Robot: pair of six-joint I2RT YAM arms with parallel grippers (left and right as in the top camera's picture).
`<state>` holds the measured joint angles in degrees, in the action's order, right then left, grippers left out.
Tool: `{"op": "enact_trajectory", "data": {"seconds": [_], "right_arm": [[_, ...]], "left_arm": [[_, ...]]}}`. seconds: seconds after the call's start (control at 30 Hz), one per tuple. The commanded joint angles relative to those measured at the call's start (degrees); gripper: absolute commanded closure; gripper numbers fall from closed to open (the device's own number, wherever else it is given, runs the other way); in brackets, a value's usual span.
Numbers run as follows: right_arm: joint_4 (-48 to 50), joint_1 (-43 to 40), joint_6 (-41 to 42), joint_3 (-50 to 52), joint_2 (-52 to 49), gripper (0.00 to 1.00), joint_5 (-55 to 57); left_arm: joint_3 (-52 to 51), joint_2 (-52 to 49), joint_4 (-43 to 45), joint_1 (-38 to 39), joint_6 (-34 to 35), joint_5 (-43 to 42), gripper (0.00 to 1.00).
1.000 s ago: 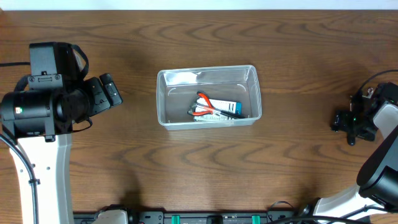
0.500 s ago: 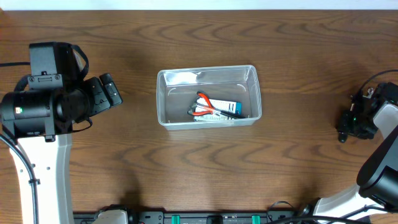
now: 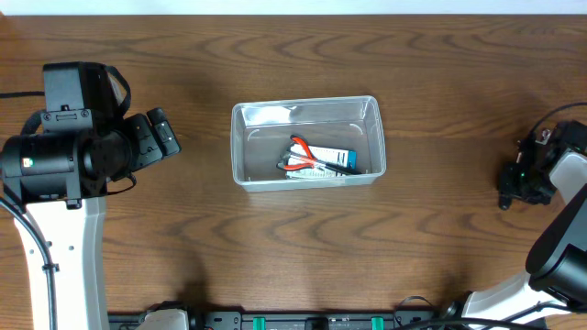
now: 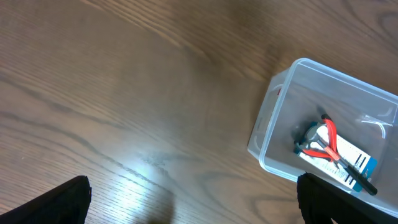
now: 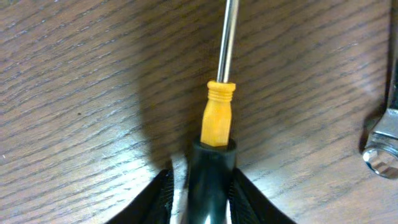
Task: Pack container
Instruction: 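Carry the screwdriver with the right gripper and release into container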
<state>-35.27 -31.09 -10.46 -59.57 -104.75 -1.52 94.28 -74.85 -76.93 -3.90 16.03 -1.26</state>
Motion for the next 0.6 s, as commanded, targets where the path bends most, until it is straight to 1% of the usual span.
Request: {"op": "enact_trajectory", "data": {"seconds": [0.0,0.07,0.1,0.2,0.27,0.43,0.57], "right_arm": [[-0.22,1.92,0.61,0.22,-1.53,0.75,-0.04],[-0.26,2.71,0.55,0.09,-1.51,0.79,-0.04],[-0.28,3.04,0.55,0.04,-1.51,0.80,-0.04],[-0.33,4.13,0.57,-0.02,-1.25,0.91,-0.07],[-0.31,4.98,0.57,-0.09,-0.81,0.94,-0.07],[-0.50,7.98,0.57,-0.90,2.27,0.96,-0.09],[-2.38,11.78,0.55,-3.76,7.48,0.99,-0.72]], "left_arm": [[-0.31,-0.11,-0.17,0.11,-0.94,0.66,0.02],[-0.31,-0.11,-0.17,0.11,-0.94,0.66,0.02],[-0.31,-0.11,-0.20,0.11,-0.94,0.66,0.02],[-0.31,-0.11,-0.20,0.11,-0.94,0.66,0.02],[-0.31,-0.11,-0.20,0.11,-0.94,0.68,0.02],[-0.31,-0.11,-0.20,0.11,-0.94,0.66,0.02],[-0.31,-0.11,-0.20,0.11,-0.94,0.66,0.02]]}}
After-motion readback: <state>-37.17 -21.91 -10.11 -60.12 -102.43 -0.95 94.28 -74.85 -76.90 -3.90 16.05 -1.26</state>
